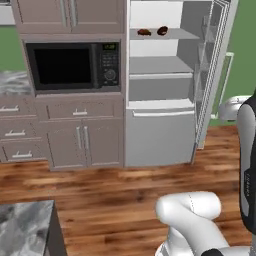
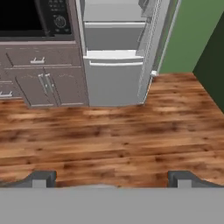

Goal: Gather the potato and onion from the fridge and place them on a tray on the dining counter. Then gather the steak and chicken drumstick from the fridge and place them on the other tray.

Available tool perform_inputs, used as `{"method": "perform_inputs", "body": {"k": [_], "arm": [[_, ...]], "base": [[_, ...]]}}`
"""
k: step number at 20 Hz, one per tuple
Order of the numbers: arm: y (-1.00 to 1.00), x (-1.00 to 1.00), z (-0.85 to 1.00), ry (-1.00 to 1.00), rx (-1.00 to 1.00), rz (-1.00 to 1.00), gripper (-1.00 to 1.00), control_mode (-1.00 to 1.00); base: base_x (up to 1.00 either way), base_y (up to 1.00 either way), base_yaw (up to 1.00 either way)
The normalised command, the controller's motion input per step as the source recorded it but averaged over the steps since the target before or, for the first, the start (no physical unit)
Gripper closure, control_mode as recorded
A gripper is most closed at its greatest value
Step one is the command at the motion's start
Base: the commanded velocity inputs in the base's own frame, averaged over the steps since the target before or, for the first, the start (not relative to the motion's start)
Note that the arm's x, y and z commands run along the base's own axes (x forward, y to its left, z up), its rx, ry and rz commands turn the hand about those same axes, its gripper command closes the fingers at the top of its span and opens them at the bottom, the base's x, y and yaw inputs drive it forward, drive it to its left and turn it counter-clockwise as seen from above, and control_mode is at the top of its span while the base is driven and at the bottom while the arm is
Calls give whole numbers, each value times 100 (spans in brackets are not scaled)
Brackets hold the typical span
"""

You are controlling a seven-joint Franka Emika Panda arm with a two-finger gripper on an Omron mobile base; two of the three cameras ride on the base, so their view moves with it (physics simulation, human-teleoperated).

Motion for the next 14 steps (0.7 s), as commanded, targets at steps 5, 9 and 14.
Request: {"method": "perform_inputs", "body": {"k": [5,9,14], "arm": [[0,0,0,0,0,0,-100,100],[0,0,0,0,0,0,-100,100],[0,0,0,0,0,0,-100,100]], "base": [[100,7,-8],[100,30,-10],[100,40,-15]]}}
